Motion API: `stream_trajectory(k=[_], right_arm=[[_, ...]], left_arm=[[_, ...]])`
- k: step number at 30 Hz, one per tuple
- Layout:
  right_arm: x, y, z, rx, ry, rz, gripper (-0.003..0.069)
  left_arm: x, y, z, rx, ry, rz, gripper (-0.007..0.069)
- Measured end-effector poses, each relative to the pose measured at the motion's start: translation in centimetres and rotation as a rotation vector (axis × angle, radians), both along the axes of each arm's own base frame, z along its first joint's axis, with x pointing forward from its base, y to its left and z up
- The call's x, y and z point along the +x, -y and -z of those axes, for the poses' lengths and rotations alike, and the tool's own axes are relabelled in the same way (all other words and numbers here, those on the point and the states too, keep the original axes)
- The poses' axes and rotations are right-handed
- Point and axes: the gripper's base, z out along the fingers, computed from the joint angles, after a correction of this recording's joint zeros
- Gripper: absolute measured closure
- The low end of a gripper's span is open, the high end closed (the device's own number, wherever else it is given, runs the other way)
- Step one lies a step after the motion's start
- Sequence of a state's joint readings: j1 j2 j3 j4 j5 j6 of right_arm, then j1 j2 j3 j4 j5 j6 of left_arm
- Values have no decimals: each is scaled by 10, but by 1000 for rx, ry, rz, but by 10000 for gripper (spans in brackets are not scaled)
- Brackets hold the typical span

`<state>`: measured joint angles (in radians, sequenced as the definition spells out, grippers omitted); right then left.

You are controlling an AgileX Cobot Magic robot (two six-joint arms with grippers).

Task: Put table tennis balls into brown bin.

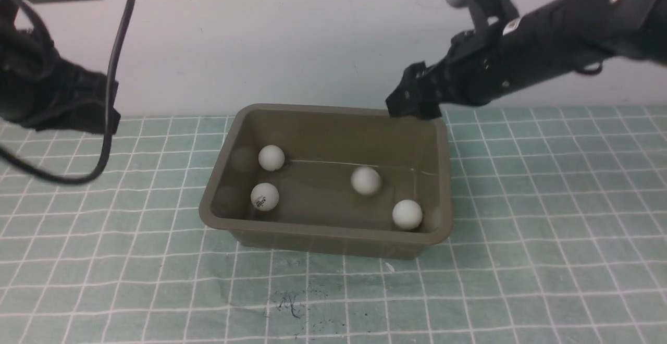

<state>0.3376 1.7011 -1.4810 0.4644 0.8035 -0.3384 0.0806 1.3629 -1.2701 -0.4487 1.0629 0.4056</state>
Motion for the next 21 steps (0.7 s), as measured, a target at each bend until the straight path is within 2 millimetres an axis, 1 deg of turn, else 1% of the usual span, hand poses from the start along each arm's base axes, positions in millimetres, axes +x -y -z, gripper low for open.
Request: stream_trajectory(k=[1, 2, 3, 4, 5, 6, 7, 8, 9, 11, 12, 13, 15, 16, 17, 18, 21], right_arm=[[-1, 3, -4, -13, 5, 5, 107], [-5, 11, -15, -29, 12, 30, 150], [-11, 21, -26, -48, 22, 60, 212], [-23, 36, -45, -70, 47, 105, 326], [-33, 45, -56, -85, 55, 136, 402], [-46, 55, -71, -103, 85, 170, 496], [-65, 67, -89, -122, 135, 210, 587], [-76, 72, -98, -124, 162, 227, 603], [-103, 82, -115, -111, 225, 257, 641], [-145, 95, -131, -58, 308, 304, 664], [-149, 96, -131, -51, 316, 307, 664], [-179, 104, -133, 3, 383, 333, 669], [-207, 112, -128, 55, 448, 354, 671], [-225, 117, -119, 88, 487, 365, 671], [-235, 120, -112, 116, 527, 374, 671], [-250, 124, -99, 146, 562, 382, 671], [-279, 131, -71, 237, 678, 399, 672]], left_arm=[[-2, 1, 0, -6, 7, 7, 629], [-7, 3, 1, -16, 8, 19, 629], [-9, 4, 3, -22, 7, 29, 629], [-14, 5, 2, -30, 16, 43, 629], [-17, 6, 2, -35, 23, 52, 629], [-20, 7, 1, -36, 30, 59, 629], [-24, 8, -1, -34, 46, 69, 629], [-27, 8, -3, -32, 59, 75, 629], [-31, 9, -7, -31, 75, 79, 629], [-39, 9, -15, -26, 115, 84, 629], [-40, 10, -16, -26, 117, 84, 629], [-45, 10, -21, -22, 141, 87, 629], [-50, 11, -25, -20, 162, 89, 629], [-54, 11, -28, -18, 174, 89, 629], [-56, 11, -30, -17, 184, 89, 629], [-61, 11, -34, -15, 201, 89, 629], [-68, 12, -40, -13, 227, 91, 629]])
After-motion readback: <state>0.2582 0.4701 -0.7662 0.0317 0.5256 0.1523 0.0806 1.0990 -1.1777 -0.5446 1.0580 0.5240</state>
